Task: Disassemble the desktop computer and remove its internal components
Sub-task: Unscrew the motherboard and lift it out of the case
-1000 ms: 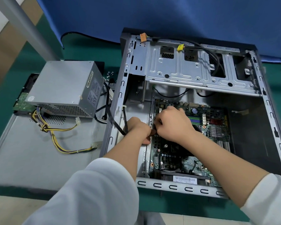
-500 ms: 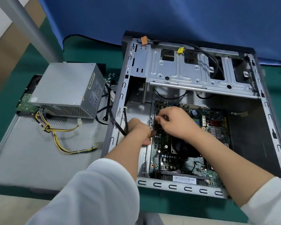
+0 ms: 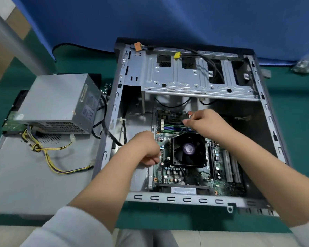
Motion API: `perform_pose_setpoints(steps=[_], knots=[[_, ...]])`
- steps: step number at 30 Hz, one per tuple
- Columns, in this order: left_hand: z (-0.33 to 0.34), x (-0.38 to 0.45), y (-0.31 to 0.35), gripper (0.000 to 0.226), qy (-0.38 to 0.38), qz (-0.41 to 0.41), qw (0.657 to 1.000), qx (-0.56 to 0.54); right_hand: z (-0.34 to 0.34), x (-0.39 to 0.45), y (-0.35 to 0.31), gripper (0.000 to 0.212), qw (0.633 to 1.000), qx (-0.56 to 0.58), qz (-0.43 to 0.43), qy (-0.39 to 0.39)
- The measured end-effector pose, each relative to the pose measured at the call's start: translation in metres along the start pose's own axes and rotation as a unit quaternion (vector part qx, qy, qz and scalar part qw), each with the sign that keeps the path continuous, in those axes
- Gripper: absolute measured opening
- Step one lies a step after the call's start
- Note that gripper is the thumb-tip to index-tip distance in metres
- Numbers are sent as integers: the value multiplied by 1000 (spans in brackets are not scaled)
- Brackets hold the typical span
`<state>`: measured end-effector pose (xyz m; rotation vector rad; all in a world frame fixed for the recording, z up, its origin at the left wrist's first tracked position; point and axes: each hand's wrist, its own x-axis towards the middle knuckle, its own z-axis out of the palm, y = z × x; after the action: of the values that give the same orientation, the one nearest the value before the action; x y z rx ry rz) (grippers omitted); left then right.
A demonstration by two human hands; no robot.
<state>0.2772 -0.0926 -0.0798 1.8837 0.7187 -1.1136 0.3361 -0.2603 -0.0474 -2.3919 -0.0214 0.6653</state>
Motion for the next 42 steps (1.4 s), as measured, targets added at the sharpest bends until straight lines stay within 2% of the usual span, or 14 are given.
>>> perform_pose_setpoints(steps=[2,5,7,10,11,15,19,22,25,28,30,33,37,42], knots=[[2,-9,2,8,-55,35,997,43,-2,-8,6,32,996,90,22,-15],[5,-12,1,9,-46,81,994,54,-9,-17,9,23,995,97,8,-18],[5,-13,3,12,10,117,992,47,-17,-23,14,17,998,68,-5,-13],[1,-13,8,13,152,190,966,92,-31,-32,29,12,1000,1,-5,2],[0,-13,10,19,163,210,961,77,-36,-36,35,11,1000,-12,7,8],[6,-15,19,36,71,233,970,21,-41,-47,57,20,997,-28,66,24],[11,-14,21,39,88,240,961,103,-32,-55,62,36,992,-74,93,40],[11,-15,20,41,99,234,959,125,-24,-60,67,39,979,-166,100,55],[12,-16,21,39,103,237,956,139,-21,-63,63,37,974,-206,96,-20],[14,-16,22,31,101,243,950,170,-19,-66,57,34,952,-206,72,-216],[15,-14,21,29,102,245,944,197,-16,-69,53,25,930,-193,57,-309],[16,-13,23,29,104,247,939,217,-13,-66,52,14,929,-177,40,-322],[16,-12,23,27,106,251,938,216,-14,-62,55,30,928,-136,116,-327],[16,-11,22,22,108,259,932,231,-7,-59,56,24,924,-112,160,-329]])
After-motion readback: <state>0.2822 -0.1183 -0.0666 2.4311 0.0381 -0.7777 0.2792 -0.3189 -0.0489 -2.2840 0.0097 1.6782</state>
